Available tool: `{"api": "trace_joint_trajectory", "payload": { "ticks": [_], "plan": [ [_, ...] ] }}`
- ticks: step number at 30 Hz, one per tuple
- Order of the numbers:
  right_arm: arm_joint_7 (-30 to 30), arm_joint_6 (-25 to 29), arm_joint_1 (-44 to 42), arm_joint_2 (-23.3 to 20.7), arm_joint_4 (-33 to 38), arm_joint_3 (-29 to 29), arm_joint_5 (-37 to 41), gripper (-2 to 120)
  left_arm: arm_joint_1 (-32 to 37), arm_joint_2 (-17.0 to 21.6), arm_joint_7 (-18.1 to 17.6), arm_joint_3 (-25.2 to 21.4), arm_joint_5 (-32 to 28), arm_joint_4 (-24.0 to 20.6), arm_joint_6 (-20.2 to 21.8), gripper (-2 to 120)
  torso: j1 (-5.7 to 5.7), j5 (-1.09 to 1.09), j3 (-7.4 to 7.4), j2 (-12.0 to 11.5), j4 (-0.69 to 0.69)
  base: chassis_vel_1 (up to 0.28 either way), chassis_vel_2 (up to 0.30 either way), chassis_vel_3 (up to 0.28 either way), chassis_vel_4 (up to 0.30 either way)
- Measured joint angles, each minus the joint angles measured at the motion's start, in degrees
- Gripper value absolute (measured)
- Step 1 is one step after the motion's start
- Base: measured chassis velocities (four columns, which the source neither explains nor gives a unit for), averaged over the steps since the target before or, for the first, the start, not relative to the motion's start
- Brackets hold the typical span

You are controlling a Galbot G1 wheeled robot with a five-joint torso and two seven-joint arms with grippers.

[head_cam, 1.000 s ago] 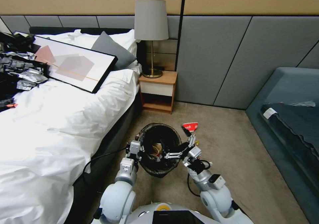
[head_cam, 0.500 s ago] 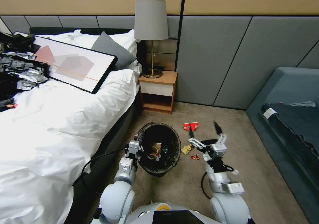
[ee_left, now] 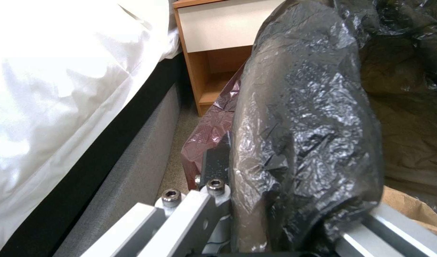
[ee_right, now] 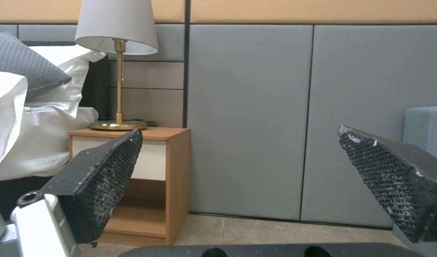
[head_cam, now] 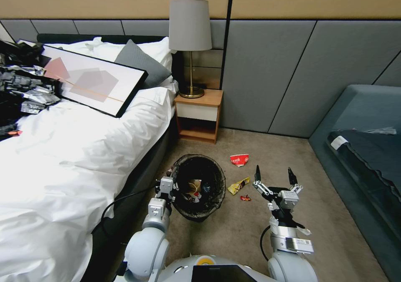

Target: Pick up the trash bin, then pick up the garbage from the floor and place it into the trash bin.

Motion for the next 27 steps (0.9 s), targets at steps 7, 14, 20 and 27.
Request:
{"api": "trace_joint_trajectory", "payload": {
  "ticks": [7, 14, 20, 27],
  "plan": [
    [-0.41, -4.34, 4.73, -1.79, -1.74, 1.00, 3.70, 100, 0.04, 0.22, 0.00, -0.03, 0.01, -0.16, 0.00, 1, 0.00, 0.00, 0.00, 0.00, 0.00, 0.000, 0.000, 0.000, 0.000],
    [-1.57, -11.31, 12.11, -5.77, -6.17, 1.01, 8.53, 100, 0.17, 0.38, 0.00, 0.06, 0.13, -0.25, 0.00, 1, 0.00, 0.00, 0.00, 0.00, 0.00, 0.000, 0.000, 0.000, 0.000],
    [-1.77, -18.92, 17.70, -9.39, -14.20, -0.69, 11.85, 100, 0.42, 0.49, 0.00, 0.10, 0.26, -0.48, 0.00, 1, 0.00, 0.00, 0.00, 0.00, 0.01, 0.000, 0.000, 0.000, 0.000],
    [-3.14, -19.83, 22.47, -11.86, -24.60, -1.81, 12.57, 100, 0.57, 0.66, 0.01, 0.17, 0.38, -0.54, 0.03, 1, 0.00, 0.01, 0.00, 0.00, 0.00, 0.000, 0.000, 0.000, 0.000]
  ]
}}
